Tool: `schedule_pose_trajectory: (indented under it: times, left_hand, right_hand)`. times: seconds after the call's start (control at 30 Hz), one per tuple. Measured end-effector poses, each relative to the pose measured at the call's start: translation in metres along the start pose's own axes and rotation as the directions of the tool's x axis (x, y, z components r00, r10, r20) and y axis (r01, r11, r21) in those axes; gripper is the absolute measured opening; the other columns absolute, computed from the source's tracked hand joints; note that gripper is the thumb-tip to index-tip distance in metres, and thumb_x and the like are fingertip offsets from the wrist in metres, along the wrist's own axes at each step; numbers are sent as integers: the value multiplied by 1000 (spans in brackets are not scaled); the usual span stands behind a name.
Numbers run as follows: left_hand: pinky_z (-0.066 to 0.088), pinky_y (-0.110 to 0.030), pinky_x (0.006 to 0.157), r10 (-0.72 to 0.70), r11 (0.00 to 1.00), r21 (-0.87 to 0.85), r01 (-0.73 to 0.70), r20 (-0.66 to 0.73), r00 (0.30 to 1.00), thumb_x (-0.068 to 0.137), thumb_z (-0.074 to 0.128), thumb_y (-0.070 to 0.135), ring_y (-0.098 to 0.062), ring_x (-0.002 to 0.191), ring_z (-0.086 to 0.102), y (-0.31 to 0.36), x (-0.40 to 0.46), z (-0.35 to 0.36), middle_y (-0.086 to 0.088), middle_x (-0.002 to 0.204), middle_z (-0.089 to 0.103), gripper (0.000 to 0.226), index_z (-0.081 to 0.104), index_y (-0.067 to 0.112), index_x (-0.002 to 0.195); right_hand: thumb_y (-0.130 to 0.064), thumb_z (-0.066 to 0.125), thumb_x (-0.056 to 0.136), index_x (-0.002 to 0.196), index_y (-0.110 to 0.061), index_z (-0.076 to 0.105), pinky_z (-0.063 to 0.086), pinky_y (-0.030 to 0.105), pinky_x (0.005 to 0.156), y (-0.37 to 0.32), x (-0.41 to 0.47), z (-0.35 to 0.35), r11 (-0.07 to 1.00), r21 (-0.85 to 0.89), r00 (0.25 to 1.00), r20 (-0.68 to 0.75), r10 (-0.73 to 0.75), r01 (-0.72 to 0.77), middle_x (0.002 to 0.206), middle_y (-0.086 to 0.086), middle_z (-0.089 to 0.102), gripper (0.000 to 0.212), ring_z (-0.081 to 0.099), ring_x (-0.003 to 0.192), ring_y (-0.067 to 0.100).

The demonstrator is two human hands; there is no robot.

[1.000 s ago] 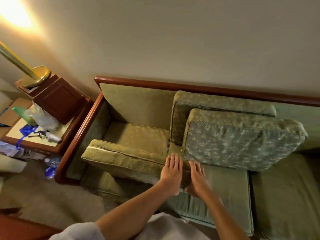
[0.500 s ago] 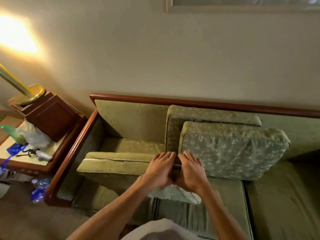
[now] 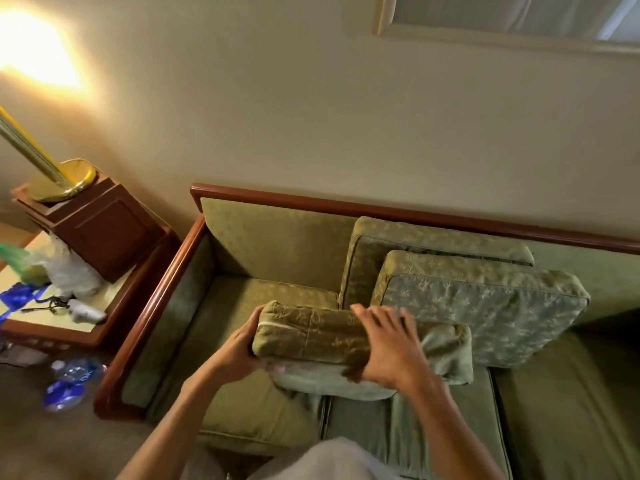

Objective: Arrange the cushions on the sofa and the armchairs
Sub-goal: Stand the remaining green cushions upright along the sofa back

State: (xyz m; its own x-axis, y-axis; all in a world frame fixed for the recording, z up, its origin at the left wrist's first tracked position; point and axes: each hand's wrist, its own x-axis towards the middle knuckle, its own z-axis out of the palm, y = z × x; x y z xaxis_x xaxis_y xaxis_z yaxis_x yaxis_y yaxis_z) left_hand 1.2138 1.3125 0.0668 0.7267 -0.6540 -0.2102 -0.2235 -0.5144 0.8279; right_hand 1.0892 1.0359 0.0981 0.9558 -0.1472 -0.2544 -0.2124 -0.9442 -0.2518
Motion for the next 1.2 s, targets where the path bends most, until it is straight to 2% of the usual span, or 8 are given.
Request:
schedule_pose_trajectory:
  times: [0.1, 0.17, 0.27, 0.37, 0.5, 0.7, 0.9, 1.2]
  left_hand:
    - [47, -29, 105, -80, 997, -15, 81, 35, 996, 58, 96, 12, 14, 120, 48, -1, 14, -13, 41, 126, 52, 120, 25, 82, 125]
    - [42, -11, 96, -124, 992, 42, 121, 95, 988, 62, 94, 5, 15, 117, 47, 6, 25, -17, 47, 119, 52, 126, 18, 86, 122]
    - [29, -11, 101, -217, 962, 217, 163, 253, 943, 60, 96, 18, -8, 136, 30, 31, 43, -21, 24, 138, 39, 135, 1, 40, 153]
    - [9, -40, 124, -347, 877, 437, 202, 282, 895, 38, 93, 62, -30, 152, -4, 60, 58, -17, -6, 166, -8, 163, -10, 21, 157]
    - [-13, -50, 118, -195, 751, 655, 83, 100, 976, 66, 91, 30, -35, 142, -33, 113, 62, 28, -15, 153, -41, 144, -22, 29, 154]
    - [-13, -61, 117, 25, 514, 797, -318, 357, 934, 78, 80, 27, -44, 147, -20, 177, 70, 176, -25, 161, -19, 124, -16, 15, 156]
    - [5, -56, 120, 76, 448, 830, -331, 333, 940, 81, 77, 43, -39, 143, 20, 184, 77, 242, -19, 155, 23, 108, 7, 4, 154]
    - [13, -47, 121, 172, 665, 712, -227, 149, 974, 77, 76, 32, -28, 136, 31, 166, 76, 205, -5, 147, 40, 90, 24, 13, 149]
  right_hand:
    - [-58, 86, 55, 154, -31, 4, 4, 60, 119, 45, -6, -19, 973, 3, 968, 102, 230, -231, 157, 5, 17, 131, 12, 145, 27]
    - [-46, 88, 54, 150, -33, 5, 11, 66, 115, 74, -16, -20, 941, 35, 936, 129, 329, -335, 152, 3, 16, 127, 12, 143, 27]
    - [-28, 87, 57, 148, -35, 8, 25, 63, 113, 93, -28, -10, 906, 164, 918, 149, 369, -391, 149, -1, 10, 121, 6, 142, 25]
    - [-22, 88, 55, 147, -35, 14, 34, 55, 111, 109, -36, -6, 887, 259, 924, 118, 365, -383, 148, -3, 15, 118, 10, 140, 25]
    - [-30, 91, 52, 148, -29, 20, 39, 48, 108, 123, -48, 2, 895, 269, 933, 63, 353, -357, 142, -2, 26, 120, 24, 132, 24]
    - [-57, 80, 50, 147, -25, 25, 40, 44, 108, 124, -52, 25, 947, 237, 970, -60, 238, -217, 140, -3, 35, 116, 33, 127, 22]
    - [-75, 72, 46, 147, -25, 26, 40, 37, 108, 143, -64, 43, 917, 331, 961, -82, 265, -225, 137, -9, 37, 122, 35, 122, 16]
    - [-63, 80, 59, 137, -28, 40, 42, 42, 105, 126, -41, 8, 962, 265, 994, -66, 91, -71, 127, -9, 44, 93, 34, 118, 13]
